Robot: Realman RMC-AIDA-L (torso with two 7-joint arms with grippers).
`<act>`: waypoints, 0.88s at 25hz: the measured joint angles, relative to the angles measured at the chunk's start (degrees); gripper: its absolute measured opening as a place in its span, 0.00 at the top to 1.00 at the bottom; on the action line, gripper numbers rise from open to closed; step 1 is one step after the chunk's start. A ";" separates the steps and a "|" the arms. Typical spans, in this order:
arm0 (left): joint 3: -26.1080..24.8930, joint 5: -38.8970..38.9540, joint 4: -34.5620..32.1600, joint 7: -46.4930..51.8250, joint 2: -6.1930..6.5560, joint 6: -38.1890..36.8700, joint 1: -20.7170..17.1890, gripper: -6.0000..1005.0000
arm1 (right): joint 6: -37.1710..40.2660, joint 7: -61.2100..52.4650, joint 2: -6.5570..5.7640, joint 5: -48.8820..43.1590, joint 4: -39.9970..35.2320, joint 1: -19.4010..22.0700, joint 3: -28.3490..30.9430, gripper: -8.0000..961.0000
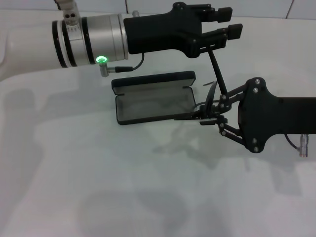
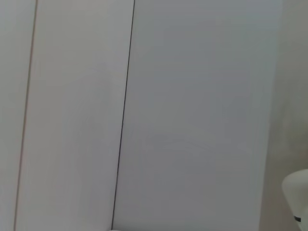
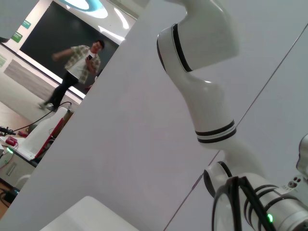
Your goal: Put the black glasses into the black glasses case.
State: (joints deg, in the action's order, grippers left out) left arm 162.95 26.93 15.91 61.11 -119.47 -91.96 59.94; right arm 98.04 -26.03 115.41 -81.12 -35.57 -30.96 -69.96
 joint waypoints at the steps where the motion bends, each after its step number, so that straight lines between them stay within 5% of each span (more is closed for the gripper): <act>1: 0.00 0.00 0.00 -0.04 -0.01 0.04 -0.06 0.54 | -0.06 -0.18 -0.02 -0.04 0.01 -0.03 0.00 0.83; 22: 0.10 -2.17 -0.79 -3.16 0.03 -0.26 -0.35 0.54 | -8.14 -11.54 0.13 0.33 -0.50 -1.92 0.73 0.81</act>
State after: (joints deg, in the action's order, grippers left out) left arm 163.04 24.76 15.11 57.95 -119.44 -92.22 59.59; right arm 89.90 -37.57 115.54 -80.79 -36.07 -32.88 -69.23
